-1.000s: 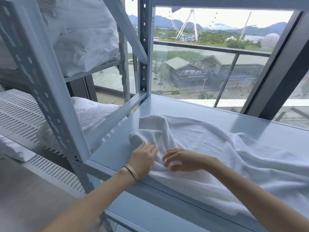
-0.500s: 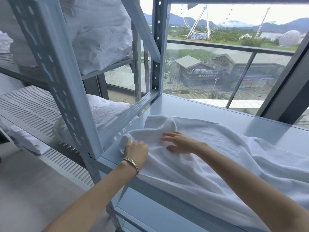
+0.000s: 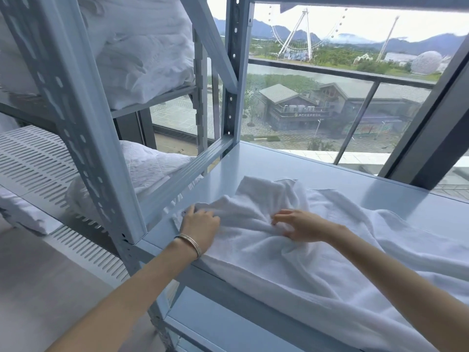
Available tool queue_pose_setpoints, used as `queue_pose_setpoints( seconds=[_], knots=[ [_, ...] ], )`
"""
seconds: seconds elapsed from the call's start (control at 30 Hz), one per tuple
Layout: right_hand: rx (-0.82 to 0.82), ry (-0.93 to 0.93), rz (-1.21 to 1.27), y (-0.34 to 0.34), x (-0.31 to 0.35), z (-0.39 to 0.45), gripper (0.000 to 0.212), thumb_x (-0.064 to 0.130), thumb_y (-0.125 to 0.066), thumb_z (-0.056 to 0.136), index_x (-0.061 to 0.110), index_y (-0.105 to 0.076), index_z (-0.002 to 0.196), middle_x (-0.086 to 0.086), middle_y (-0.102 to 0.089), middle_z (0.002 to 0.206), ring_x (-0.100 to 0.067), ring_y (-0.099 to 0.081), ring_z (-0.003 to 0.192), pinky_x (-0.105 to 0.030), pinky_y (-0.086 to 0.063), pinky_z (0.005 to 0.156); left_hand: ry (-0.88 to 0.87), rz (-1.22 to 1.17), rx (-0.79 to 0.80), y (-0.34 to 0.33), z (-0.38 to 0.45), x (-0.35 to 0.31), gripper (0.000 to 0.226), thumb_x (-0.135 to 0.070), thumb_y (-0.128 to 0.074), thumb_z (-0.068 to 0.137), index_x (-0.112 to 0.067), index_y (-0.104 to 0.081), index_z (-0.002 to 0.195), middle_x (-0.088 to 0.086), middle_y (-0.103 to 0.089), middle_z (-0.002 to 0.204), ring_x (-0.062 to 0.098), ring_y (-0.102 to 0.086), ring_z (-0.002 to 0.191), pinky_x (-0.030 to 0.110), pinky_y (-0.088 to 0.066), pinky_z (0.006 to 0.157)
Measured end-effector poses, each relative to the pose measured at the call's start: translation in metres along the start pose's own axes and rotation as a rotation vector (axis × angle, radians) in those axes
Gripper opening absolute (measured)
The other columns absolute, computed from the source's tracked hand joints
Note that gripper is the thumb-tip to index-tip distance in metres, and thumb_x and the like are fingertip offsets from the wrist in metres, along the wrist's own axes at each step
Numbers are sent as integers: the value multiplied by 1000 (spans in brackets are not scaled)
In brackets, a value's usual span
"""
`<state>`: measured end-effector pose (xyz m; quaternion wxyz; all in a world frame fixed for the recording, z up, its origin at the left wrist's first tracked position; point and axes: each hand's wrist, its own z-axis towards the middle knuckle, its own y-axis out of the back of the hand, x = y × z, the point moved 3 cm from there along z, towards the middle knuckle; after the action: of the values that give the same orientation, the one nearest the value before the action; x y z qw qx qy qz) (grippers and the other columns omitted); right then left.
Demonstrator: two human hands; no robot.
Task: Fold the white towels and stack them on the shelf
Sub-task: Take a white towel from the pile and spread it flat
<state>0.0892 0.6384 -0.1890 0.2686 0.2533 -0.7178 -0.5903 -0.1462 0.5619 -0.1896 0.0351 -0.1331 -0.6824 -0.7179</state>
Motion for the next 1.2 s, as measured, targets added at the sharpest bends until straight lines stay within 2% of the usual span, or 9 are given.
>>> queue_pose_setpoints(
  seconds=[0.1, 0.23, 0.37, 0.47, 0.6, 0.73, 0.8, 1.0, 1.2],
  knots=[
    [41, 74, 32, 9, 22, 0, 25, 20, -56, 87, 24, -65, 110, 9, -59, 125, -14, -54, 113, -31, -37, 99, -125, -224, -114, 4, 6, -31, 41, -21, -38, 89, -17, -46, 129, 9, -50, 124, 28, -48, 117, 36, -32, 99],
    [-230, 67, 3, 24, 32, 13, 28, 17, -51, 93, 22, -63, 118, 5, -57, 129, -18, -52, 114, -31, -42, 94, -86, -269, 136, -8, 0, -46, 55, -41, -36, 95, -35, -16, 146, 10, -17, 150, 26, -26, 135, 47, -34, 100],
    [-123, -72, -58, 10, 27, 35, 42, 29, -49, 95, 18, -46, 136, 0, -39, 144, -23, -37, 130, -34, -37, 101, -61, -225, 256, -6, -18, -28, 49, -43, -38, 94, -34, -25, 140, 8, -28, 137, 27, -30, 126, 47, -43, 93],
    [-129, -83, -70, 5, 36, 42, 33, 35, -48, 94, 17, -58, 120, -3, -54, 123, -23, -49, 117, -33, -42, 88, 0, -173, 353, 0, -32, -15, 43, -42, -40, 94, -31, -33, 135, 7, -32, 131, 30, -35, 122, 50, -44, 93],
    [-313, -16, -83, 18, 47, 45, 22, 21, -44, 94, 17, -65, 95, 1, -65, 99, -25, -59, 92, -26, -31, 59, 66, -118, 143, 9, -28, -17, 30, -29, -41, 96, -22, -42, 125, 9, -32, 135, 30, -35, 124, 42, -39, 92],
    [-576, -56, -146, 39, 30, 60, 25, -6, -63, 73, 14, -69, 86, -4, -68, 86, -30, -64, 70, -32, -47, 50, -80, -197, -17, -1, 0, -36, 53, -25, -36, 97, -27, -17, 147, 1, -3, 157, 25, -7, 143, 43, -18, 111],
    [-563, -71, -312, 43, 23, 71, 31, -11, -69, 61, 14, -69, 79, -3, -67, 74, -28, -62, 67, -30, -46, 51, -155, -177, 32, -6, 10, -43, 54, -23, -30, 98, -27, -10, 149, -5, 2, 158, 23, 1, 145, 47, -9, 113],
    [-317, -178, -420, 44, 7, 106, 30, 7, -53, 86, 20, -59, 113, -3, -63, 90, -22, -48, 110, -33, -38, 80, -174, -293, 140, -13, 11, -49, 50, -21, -30, 99, -31, -21, 146, -9, -11, 156, 23, 4, 145, 56, -4, 112],
    [-340, -204, -341, 58, 11, 115, 14, 11, -50, 90, 10, -60, 99, -7, -62, 100, -32, -61, 91, -29, -35, 63, -145, -344, 143, -16, 9, -39, 50, -24, -33, 97, -36, -23, 145, -11, -12, 156, 20, 3, 145, 52, -6, 112]
  ],
)
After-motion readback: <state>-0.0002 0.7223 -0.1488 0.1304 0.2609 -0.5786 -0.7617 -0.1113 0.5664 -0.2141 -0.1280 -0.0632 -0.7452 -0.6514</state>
